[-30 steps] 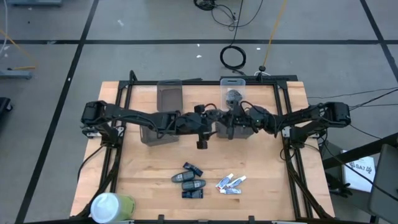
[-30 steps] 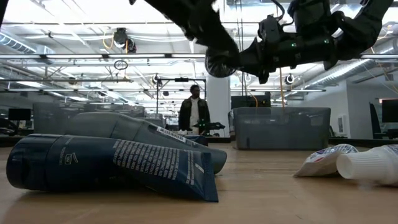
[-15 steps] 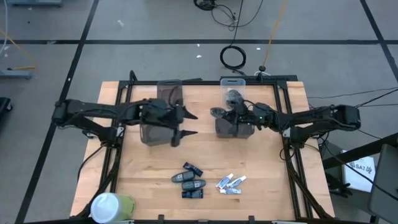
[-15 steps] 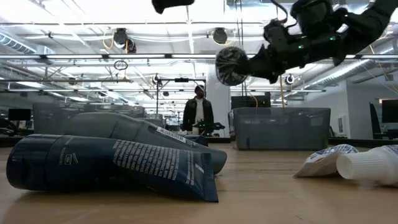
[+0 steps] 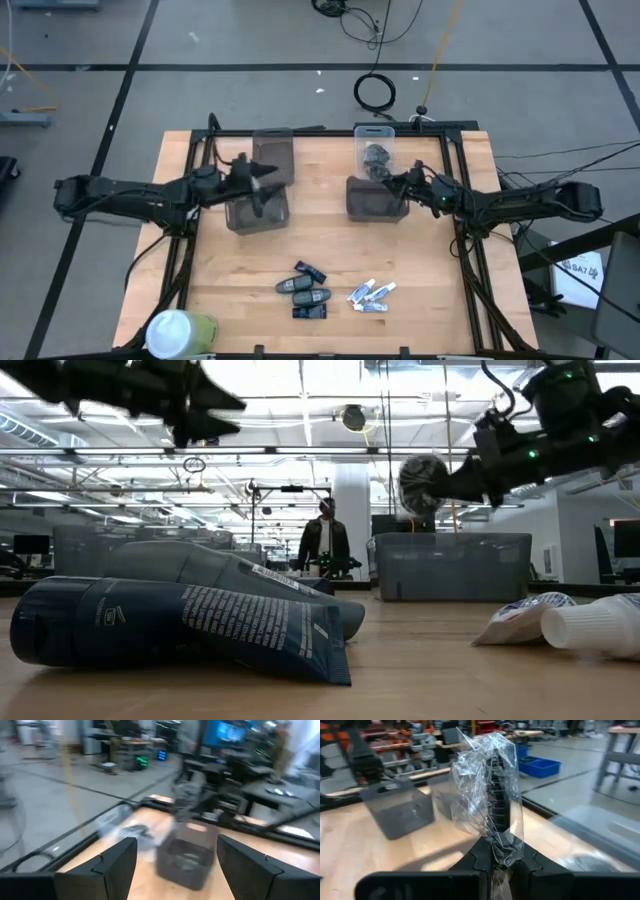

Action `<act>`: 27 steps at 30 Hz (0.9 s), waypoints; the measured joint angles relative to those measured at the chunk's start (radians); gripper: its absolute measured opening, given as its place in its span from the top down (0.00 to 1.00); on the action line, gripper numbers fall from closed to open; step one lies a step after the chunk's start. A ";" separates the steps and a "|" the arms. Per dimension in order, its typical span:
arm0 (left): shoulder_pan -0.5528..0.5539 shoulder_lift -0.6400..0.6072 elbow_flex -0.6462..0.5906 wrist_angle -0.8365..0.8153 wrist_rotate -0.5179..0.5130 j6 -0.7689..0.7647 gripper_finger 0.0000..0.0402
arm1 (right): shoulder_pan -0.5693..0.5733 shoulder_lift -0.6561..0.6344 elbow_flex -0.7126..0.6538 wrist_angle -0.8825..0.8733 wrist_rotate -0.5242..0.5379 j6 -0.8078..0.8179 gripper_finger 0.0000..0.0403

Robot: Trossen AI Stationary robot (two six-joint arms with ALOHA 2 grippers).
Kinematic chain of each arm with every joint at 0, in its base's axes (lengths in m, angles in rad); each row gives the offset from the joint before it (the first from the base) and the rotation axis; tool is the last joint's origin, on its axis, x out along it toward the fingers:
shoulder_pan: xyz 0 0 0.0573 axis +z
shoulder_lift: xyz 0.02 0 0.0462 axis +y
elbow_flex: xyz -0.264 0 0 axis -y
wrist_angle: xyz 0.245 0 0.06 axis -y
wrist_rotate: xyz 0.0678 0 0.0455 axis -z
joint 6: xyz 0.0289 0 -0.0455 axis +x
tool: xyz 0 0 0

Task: Pick & Place Travel size toiletries
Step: Put the black hairbrush into the transparent bin

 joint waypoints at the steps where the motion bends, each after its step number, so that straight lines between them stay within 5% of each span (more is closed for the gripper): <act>1: 0.006 -0.016 -0.033 0.017 -0.007 -0.020 0.32 | 0.000 -0.006 -0.011 0.000 0.019 0.005 0.95; 8: 0.018 -0.097 -0.162 0.111 0.003 -0.083 0.32 | -0.007 -0.019 -0.049 0.003 0.186 0.037 0.95; 13: 0.018 -0.105 -0.170 0.124 0.003 -0.085 0.32 | -0.077 -0.018 -0.001 -0.033 0.191 0.034 0.95; 19: 0.018 -0.105 -0.170 0.123 -0.015 -0.081 0.33 | -0.237 0.033 0.107 -0.184 0.068 0.019 0.95; 27: 0.018 -0.105 -0.170 0.123 -0.023 -0.080 0.33 | -0.394 0.176 0.149 -0.139 -0.091 0.028 0.94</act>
